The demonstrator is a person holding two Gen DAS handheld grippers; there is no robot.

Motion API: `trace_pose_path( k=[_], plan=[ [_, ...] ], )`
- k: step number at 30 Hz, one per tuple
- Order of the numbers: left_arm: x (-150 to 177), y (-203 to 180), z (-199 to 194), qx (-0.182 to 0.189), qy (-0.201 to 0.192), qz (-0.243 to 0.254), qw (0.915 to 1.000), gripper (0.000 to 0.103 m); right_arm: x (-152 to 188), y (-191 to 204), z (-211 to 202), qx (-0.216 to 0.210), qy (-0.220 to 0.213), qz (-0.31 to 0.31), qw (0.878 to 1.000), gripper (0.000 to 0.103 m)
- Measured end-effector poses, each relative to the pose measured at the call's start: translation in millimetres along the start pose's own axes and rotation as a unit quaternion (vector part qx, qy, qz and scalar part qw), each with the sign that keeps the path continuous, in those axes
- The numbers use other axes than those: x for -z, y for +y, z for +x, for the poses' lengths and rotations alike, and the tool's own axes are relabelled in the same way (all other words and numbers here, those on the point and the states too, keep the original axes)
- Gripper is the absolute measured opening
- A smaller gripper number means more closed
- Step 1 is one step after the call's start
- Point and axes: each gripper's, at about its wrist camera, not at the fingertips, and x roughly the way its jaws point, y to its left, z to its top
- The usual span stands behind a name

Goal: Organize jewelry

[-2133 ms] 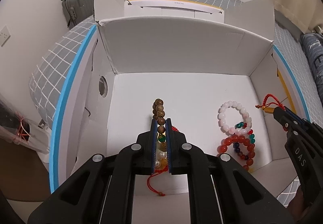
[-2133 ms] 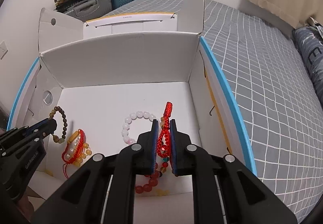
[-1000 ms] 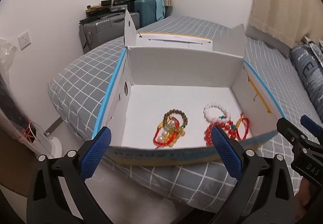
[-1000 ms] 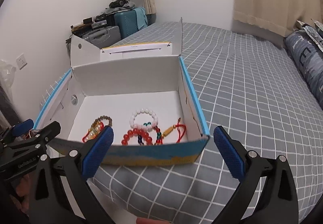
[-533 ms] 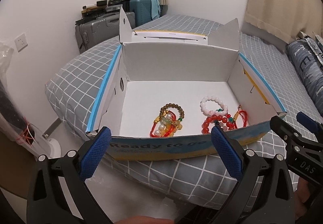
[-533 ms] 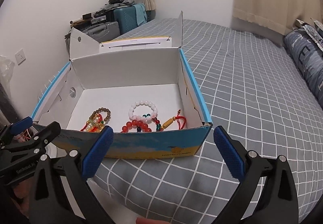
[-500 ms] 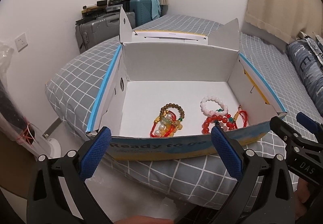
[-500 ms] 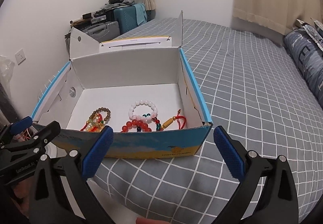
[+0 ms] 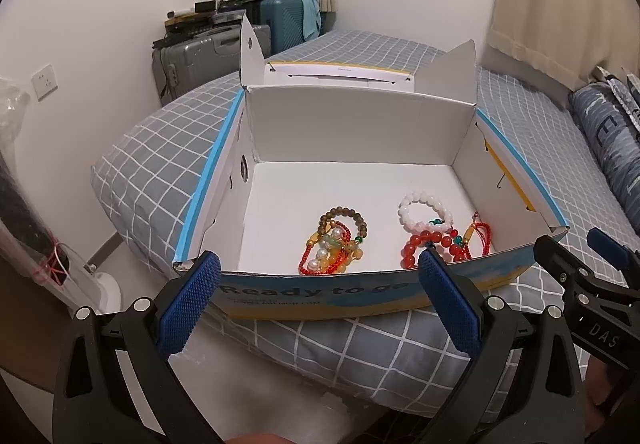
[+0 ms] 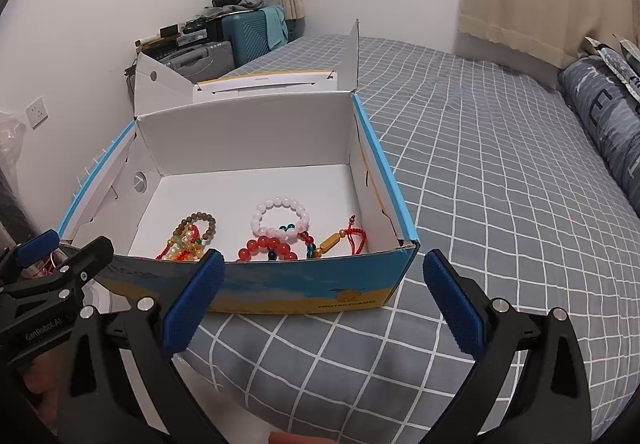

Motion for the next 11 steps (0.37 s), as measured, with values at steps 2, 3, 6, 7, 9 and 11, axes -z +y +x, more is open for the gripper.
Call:
trace_pose_path(
  k=[2, 3, 6, 7, 9, 11],
  plan=[
    [0.1, -0.2, 0.3, 0.000, 0.001, 0.002, 1.0000, 0.097, 0.1, -0.7, 0.1, -0.002, 0.001, 0.001, 1.000, 0.095],
    [0.1, -0.2, 0.5, 0.001, 0.002, 0.003, 1.0000, 0.097, 0.1, -0.7, 0.3, -0.001, 0.001, 0.001, 1.000, 0.095],
    [-0.3, -1.8, 2.1, 0.005, 0.008, 0.005, 0.9999, 0.097, 0.1, -1.0, 0.7, -0.001, 0.001, 0.002, 1.000, 0.095],
    [-0.2, -2.7, 2.2, 0.005, 0.008, 0.006, 0.9999, 0.097, -0.1, -1.0, 0.7, -0.001, 0.001, 0.003, 1.000, 0.095],
    [-0.1, -3.7, 2.2, 0.005, 0.008, 0.006, 0.9999, 0.097, 0.1, -0.9, 0.9, 0.001, 0.001, 0.001, 1.000, 0.095],
    [0.3, -4.2, 3.5, 0.007, 0.013, 0.002, 0.9999, 0.097, 0.1, -1.7, 0.5, 0.000, 0.001, 0.002, 1.000, 0.095]
  ],
)
